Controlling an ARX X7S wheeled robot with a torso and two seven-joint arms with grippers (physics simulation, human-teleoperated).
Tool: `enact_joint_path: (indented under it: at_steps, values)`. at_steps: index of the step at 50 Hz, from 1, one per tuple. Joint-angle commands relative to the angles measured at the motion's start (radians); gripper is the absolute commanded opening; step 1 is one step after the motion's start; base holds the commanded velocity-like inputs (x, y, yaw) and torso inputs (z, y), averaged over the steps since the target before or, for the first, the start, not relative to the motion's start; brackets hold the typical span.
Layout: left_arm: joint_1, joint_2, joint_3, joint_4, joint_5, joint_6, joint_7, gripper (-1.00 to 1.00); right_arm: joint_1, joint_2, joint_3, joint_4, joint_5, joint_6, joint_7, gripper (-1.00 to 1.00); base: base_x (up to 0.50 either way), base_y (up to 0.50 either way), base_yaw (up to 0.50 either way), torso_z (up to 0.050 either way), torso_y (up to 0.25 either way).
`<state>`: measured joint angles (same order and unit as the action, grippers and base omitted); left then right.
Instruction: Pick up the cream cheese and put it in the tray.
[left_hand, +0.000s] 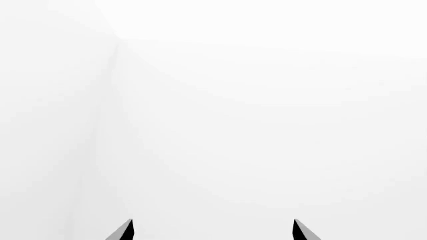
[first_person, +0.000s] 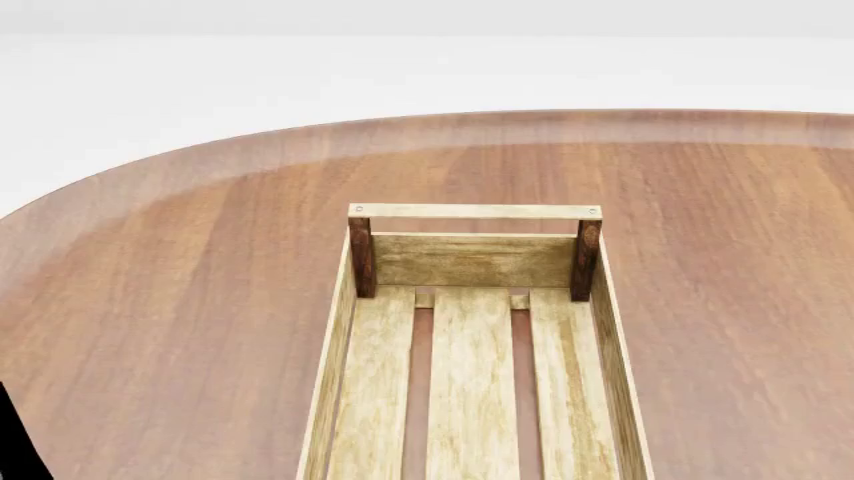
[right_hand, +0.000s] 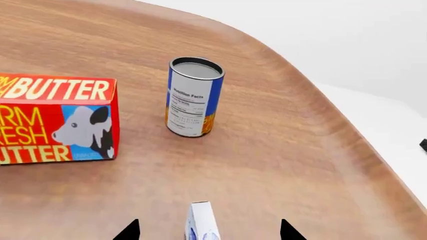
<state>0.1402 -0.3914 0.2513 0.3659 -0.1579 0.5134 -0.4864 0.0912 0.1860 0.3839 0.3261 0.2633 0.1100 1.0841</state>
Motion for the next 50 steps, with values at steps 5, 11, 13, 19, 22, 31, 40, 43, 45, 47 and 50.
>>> enact_joint_path:
  at_steps: [5,11,13,19,22,31,40,43,45,47,50]
  values:
    - [-0.001,-0.002,0.001,-0.004,0.000,0.005,-0.004,1.00,0.018,0.008,0.005,0.060,0.006,-0.019,-0.005,1.00,0.00,0.00,0.00,0.000,0.000]
    - [0.001,-0.004,0.000,0.000,0.003,0.003,-0.007,1.00,0.023,0.011,0.008,0.085,0.006,-0.030,-0.005,1.00,0.00,0.00,0.00,0.000,0.000]
    - [0.002,-0.005,0.000,0.001,0.003,0.003,-0.008,1.00,0.026,0.012,0.009,0.093,0.006,-0.033,-0.006,1.00,0.00,0.00,0.00,0.000,0.000]
    - [0.001,-0.004,0.002,-0.006,0.004,0.009,-0.008,1.00,0.038,0.016,0.010,0.131,0.005,-0.051,-0.009,1.00,0.00,0.00,0.00,0.000,0.000]
    - [0.002,-0.005,0.001,-0.006,0.003,0.010,-0.008,1.00,0.034,0.017,0.014,0.127,0.008,-0.047,-0.007,1.00,0.00,0.00,0.00,0.000,0.000]
    - [0.001,-0.005,0.004,-0.004,0.008,0.007,-0.011,1.00,0.049,0.024,0.019,0.177,0.008,-0.067,-0.010,1.00,0.00,0.00,0.00,0.000,0.000]
    - [0.001,-0.006,0.004,-0.003,0.006,0.006,-0.014,1.00,0.069,0.029,0.017,0.235,0.001,-0.087,-0.011,1.00,0.00,0.00,0.00,0.000,0.000]
    - [0.002,-0.007,0.005,-0.002,0.007,0.006,-0.015,1.00,0.079,0.032,0.016,0.263,-0.001,-0.098,-0.013,1.00,0.00,0.00,0.00,0.000,0.000]
    - [0.002,-0.008,0.005,-0.002,0.005,0.006,-0.015,1.00,0.089,0.034,0.017,0.293,-0.003,-0.109,-0.016,1.00,0.00,0.00,0.00,0.000,0.000]
    - [0.001,-0.008,0.006,-0.002,0.006,0.006,-0.015,1.00,0.096,0.036,0.016,0.312,-0.005,-0.118,-0.017,1.00,0.00,0.00,0.00,0.000,0.000]
    - [0.001,-0.008,0.007,-0.002,0.007,0.005,-0.015,1.00,0.107,0.039,0.017,0.346,-0.006,-0.132,-0.020,1.00,0.00,0.00,0.00,0.000,0.000]
